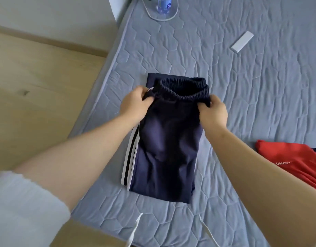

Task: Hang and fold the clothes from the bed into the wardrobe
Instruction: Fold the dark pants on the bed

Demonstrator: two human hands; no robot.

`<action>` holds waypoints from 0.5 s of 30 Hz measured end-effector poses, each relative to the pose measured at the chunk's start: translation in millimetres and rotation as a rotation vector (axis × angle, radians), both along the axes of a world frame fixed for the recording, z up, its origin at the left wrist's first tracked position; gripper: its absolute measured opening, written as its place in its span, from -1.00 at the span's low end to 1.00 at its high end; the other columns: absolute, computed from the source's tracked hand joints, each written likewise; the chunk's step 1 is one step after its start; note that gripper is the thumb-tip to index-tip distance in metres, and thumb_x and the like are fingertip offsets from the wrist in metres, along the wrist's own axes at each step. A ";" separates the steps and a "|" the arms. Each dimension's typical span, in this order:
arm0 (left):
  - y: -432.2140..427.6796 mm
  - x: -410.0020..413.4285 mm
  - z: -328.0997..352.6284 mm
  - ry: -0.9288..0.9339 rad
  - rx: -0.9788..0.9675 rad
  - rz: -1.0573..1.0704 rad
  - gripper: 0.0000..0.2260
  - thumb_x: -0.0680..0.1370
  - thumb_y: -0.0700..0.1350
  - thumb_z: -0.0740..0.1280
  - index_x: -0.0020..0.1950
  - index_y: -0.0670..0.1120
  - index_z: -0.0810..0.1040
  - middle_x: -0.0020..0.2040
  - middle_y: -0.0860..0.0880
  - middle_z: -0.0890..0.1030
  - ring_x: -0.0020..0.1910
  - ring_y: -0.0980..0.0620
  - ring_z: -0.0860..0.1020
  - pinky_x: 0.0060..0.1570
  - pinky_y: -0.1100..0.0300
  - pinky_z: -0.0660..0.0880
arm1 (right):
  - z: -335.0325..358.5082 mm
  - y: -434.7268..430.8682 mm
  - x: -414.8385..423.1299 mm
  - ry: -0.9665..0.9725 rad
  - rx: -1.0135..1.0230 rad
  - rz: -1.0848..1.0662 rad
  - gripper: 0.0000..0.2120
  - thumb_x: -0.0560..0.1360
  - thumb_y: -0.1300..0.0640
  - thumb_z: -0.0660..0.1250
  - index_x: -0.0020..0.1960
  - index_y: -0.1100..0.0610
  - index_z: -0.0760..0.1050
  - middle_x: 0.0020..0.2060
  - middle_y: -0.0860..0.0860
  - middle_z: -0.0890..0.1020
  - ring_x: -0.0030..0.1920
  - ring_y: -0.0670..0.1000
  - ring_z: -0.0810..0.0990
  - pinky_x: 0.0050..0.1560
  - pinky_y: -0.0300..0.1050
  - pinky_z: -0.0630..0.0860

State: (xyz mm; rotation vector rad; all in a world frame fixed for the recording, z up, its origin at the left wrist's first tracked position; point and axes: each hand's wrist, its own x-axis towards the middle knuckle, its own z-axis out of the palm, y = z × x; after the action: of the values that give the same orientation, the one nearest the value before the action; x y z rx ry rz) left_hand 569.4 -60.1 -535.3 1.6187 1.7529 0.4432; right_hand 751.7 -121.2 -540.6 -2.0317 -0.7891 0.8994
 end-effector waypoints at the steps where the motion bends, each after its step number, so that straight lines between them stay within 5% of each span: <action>1: 6.2 4.0 -5.2 0.045 0.033 -0.007 -0.71 0.53 -0.04 0.28 0.24 -0.07 0.43 0.19 -0.04 0.55 0.17 -0.10 0.50 0.02 0.15 0.36 | -3.3 9.1 -0.2 0.093 0.041 -0.037 -0.70 0.52 0.20 0.15 0.21 0.00 0.43 0.19 0.12 0.49 0.12 0.11 0.52 0.11 -0.03 0.50; 3: 7.8 7.2 -17.9 0.143 0.040 -0.051 -0.50 0.54 -0.03 0.29 0.44 -0.09 0.23 0.41 -0.07 0.35 0.36 -0.09 0.34 0.24 0.07 0.29 | -11.9 15.4 -5.0 0.200 0.058 -0.032 -0.47 0.55 0.23 0.13 0.48 -0.02 0.14 0.44 0.02 0.24 0.36 0.03 0.34 0.37 -0.11 0.28; 6: -16.9 5.2 -42.1 0.308 0.027 -0.243 -0.35 0.55 -0.05 0.28 0.52 -0.13 0.01 0.53 -0.08 0.10 0.48 -0.07 0.12 0.39 -0.02 0.16 | -36.0 -4.4 -16.0 0.057 -0.054 0.160 -0.37 0.56 0.27 0.13 0.53 -0.02 -0.04 0.53 -0.04 -0.05 0.49 -0.04 0.03 0.28 -0.38 -0.03; 10: -69.4 -0.8 -75.5 0.355 -0.045 -0.504 -0.37 0.56 -0.05 0.25 0.53 -0.12 -0.01 0.54 -0.04 0.05 0.51 -0.04 0.02 0.43 0.04 0.10 | -73.3 -51.8 -29.9 -0.008 -0.313 0.401 -0.38 0.57 0.19 0.12 0.52 -0.11 -0.06 0.53 -0.10 -0.08 0.50 -0.02 0.09 0.45 0.02 0.15; 15: -117.1 -14.8 -120.1 0.461 -0.239 -0.728 -0.37 0.58 0.02 0.18 0.53 -0.07 -0.08 0.55 0.01 -0.01 0.52 0.00 -0.07 0.45 0.02 0.07 | -108.5 -88.5 -44.2 0.001 -0.483 0.581 -0.39 0.57 0.20 0.11 0.53 -0.07 -0.06 0.53 -0.07 -0.02 0.51 -0.07 -0.02 0.46 0.02 0.11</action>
State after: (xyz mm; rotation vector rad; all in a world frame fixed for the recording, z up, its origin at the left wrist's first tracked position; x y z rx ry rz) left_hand 554.6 -177.2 -655.5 2.1253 1.2973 -0.4952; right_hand 707.5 -209.6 -649.1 -2.2373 -1.2967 1.5346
